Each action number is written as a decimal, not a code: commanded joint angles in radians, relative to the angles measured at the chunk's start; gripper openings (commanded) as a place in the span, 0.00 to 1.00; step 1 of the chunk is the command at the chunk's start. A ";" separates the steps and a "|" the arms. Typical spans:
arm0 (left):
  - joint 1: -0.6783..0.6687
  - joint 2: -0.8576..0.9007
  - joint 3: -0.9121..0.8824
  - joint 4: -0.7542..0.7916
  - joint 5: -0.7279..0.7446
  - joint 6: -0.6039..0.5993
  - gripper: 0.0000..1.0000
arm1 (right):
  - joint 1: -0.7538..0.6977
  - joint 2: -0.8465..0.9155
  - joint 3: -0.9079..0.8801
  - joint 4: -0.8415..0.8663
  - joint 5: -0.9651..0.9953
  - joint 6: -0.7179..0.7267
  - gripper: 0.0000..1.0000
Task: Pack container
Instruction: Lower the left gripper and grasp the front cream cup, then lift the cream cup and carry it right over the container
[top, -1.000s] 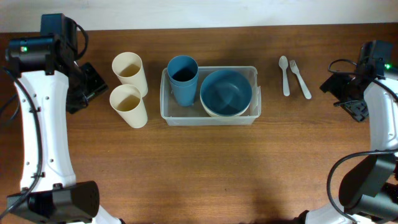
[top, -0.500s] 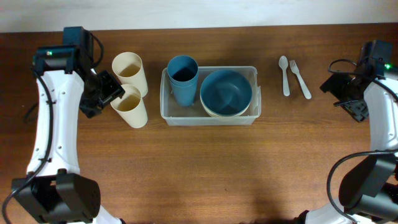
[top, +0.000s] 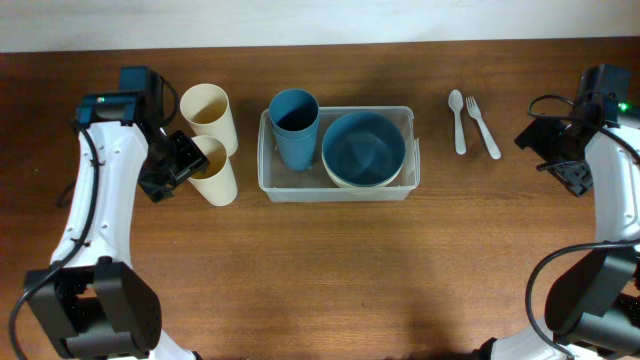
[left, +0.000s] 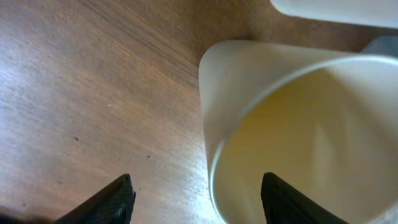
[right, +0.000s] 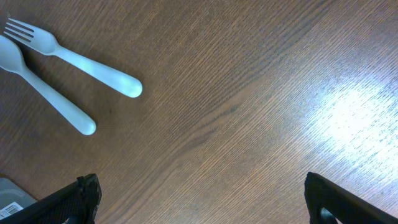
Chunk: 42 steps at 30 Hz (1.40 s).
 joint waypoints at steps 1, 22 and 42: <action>0.000 -0.019 -0.044 0.031 0.014 -0.006 0.67 | -0.001 0.001 -0.007 0.003 0.019 0.000 0.99; 0.000 -0.019 -0.079 0.097 0.015 0.009 0.01 | -0.001 0.001 -0.007 0.003 0.019 0.000 0.99; -0.001 -0.103 0.365 -0.309 -0.124 0.040 0.02 | -0.001 0.001 -0.007 0.003 0.019 0.000 0.99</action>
